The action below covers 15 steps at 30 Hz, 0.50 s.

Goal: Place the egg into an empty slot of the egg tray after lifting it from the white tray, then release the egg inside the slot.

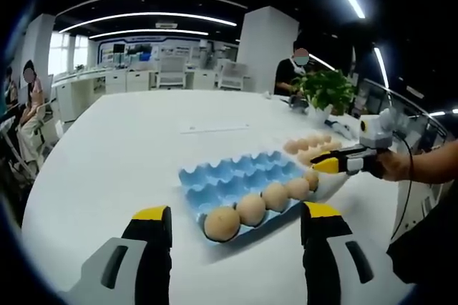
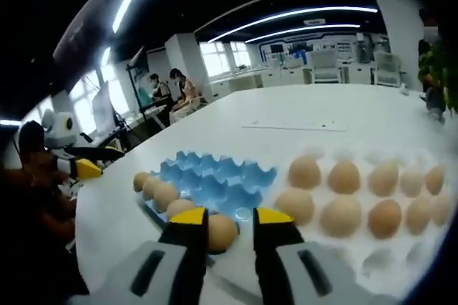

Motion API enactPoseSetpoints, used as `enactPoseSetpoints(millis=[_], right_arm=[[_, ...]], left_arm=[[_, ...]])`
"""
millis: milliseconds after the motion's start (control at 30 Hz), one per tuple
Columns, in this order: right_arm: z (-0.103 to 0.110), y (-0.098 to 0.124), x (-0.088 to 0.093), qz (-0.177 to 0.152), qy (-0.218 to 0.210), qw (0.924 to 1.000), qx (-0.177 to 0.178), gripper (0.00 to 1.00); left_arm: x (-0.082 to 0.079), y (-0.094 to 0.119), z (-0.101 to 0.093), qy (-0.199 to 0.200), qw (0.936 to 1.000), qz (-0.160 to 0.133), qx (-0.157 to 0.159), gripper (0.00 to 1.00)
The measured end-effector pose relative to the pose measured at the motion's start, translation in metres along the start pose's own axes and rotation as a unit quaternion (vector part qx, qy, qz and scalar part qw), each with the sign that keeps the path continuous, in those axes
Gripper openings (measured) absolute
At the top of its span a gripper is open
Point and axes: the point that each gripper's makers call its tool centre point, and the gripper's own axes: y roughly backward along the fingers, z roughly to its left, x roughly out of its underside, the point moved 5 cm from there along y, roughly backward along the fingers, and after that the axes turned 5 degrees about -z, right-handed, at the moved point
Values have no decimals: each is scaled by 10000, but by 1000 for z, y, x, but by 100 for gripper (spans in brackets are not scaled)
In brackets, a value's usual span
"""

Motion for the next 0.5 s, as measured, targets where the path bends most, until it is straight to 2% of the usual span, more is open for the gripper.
enactPoseSetpoints(millis=[67, 167, 200, 300, 367, 400, 433, 500], right_arm=[[-10, 2, -4, -50, 186, 9992, 361, 24], [-24, 4, -13, -227, 156, 9962, 824, 24], [-28, 4, -13, -132, 307, 9946, 984, 23], [-34, -1, -12, 95, 871, 9894, 1160, 18], [-33, -9, -9, 128, 654, 9913, 1133, 19], [-33, -11, -9, 153, 678, 9908, 1165, 19], [-38, -11, -6, 326, 900, 9864, 1336, 19], [-39, -13, -5, 419, 1127, 9833, 1370, 20]], left_arm=[[0, 0, 0, 4, 10000, 0, -4, 73], [0, 0, 0, 19, 10000, -2, -1, 73], [0, 1, 0, 13, 10000, 3, 3, 73], [0, 0, 1, -16, 10000, 23, -9, 73], [-1, 0, 1, -4, 10000, 13, -5, 73], [-2, 0, 0, -19, 10000, -4, 7, 73], [-3, 0, 0, -32, 10000, -16, 23, 72], [-5, 0, 0, -40, 10000, -51, 13, 72]])
